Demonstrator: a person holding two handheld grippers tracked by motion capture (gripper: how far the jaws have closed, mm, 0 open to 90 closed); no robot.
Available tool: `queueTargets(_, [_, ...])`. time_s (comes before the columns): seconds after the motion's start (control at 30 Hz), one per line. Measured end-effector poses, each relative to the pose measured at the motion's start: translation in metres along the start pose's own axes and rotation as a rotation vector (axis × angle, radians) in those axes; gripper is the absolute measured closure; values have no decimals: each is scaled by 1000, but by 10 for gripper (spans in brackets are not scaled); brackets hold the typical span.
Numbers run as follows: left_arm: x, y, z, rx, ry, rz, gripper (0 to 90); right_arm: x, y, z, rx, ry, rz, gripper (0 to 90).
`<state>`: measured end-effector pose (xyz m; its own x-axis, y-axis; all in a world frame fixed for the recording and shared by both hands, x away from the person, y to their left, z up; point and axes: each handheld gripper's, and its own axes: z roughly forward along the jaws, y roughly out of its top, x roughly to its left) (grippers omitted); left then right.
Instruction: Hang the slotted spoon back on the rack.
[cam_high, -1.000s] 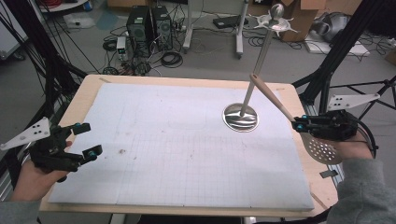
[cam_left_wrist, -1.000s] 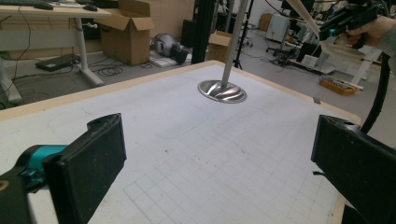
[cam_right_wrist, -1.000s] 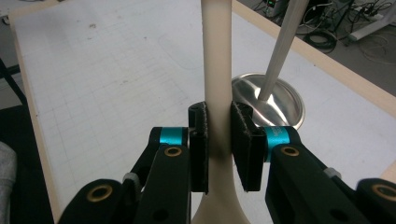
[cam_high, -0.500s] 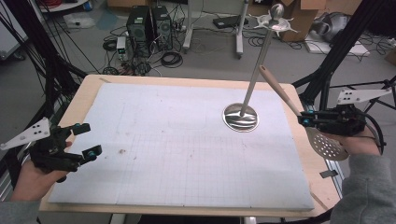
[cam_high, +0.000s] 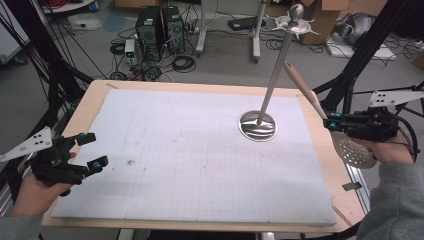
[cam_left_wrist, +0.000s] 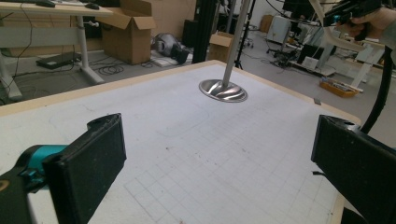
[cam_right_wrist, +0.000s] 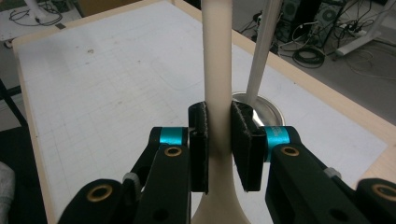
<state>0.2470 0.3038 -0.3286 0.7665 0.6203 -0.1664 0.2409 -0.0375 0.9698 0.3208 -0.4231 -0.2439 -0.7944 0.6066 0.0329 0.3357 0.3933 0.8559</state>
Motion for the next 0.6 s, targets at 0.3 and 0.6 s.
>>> queueTargets(0.3, [0, -1, 0, 0, 3, 0, 35, -5, 1, -6, -11, 1, 8, 779])
queueTargets(0.6, [1, -2, -2, 2, 10, -5, 35, -12, 4, -15, -18, -10, 9, 779])
